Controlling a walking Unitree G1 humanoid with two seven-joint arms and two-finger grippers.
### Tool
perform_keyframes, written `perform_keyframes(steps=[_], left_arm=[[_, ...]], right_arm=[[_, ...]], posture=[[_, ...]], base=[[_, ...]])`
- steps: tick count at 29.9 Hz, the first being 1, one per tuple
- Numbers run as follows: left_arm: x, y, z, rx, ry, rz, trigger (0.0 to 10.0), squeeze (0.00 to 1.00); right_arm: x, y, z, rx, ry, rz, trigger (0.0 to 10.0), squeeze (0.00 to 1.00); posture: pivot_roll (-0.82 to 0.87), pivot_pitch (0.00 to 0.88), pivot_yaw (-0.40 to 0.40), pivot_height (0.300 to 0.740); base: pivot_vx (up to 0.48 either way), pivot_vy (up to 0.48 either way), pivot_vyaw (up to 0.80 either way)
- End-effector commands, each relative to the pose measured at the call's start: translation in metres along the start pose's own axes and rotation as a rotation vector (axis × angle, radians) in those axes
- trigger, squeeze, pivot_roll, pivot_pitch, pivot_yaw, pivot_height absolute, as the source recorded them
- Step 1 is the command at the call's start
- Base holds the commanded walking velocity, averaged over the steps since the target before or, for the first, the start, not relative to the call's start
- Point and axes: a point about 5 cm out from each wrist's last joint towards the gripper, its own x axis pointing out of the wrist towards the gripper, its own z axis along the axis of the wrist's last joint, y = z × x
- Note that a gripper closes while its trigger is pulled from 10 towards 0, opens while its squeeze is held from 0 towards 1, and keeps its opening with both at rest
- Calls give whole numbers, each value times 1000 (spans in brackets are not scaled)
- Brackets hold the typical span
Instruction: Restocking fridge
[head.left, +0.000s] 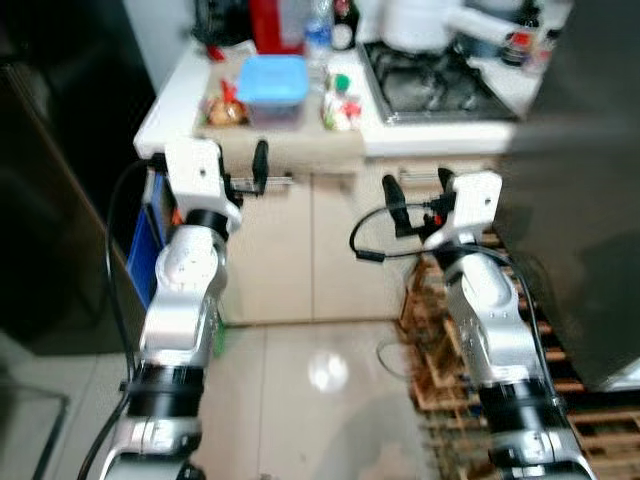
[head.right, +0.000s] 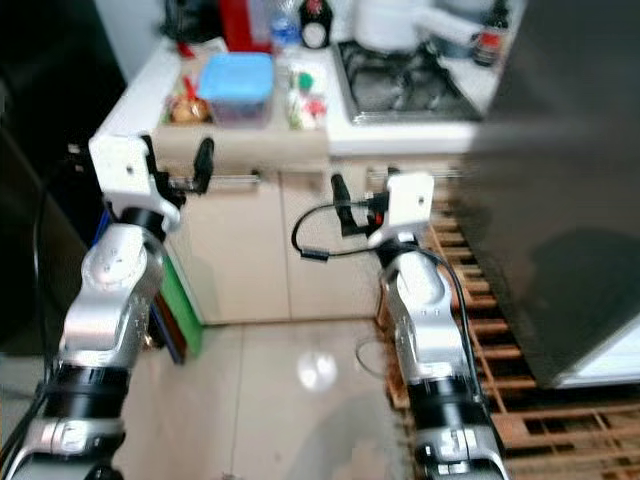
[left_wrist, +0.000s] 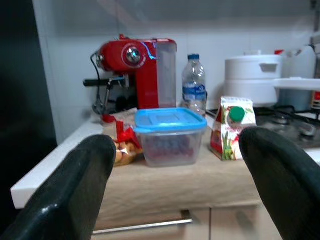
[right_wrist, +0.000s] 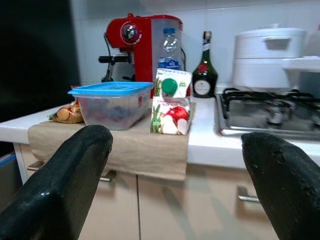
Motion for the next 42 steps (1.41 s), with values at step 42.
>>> perform_keyframes(steps=[42], left_arm=[[17,-20,47,1,-179,-206,10000,0]], right_arm=[[95,-11,229,-162,-631,-57,10000,0]], posture=[[-22,0,8,740]], base=[[469,0,0]])
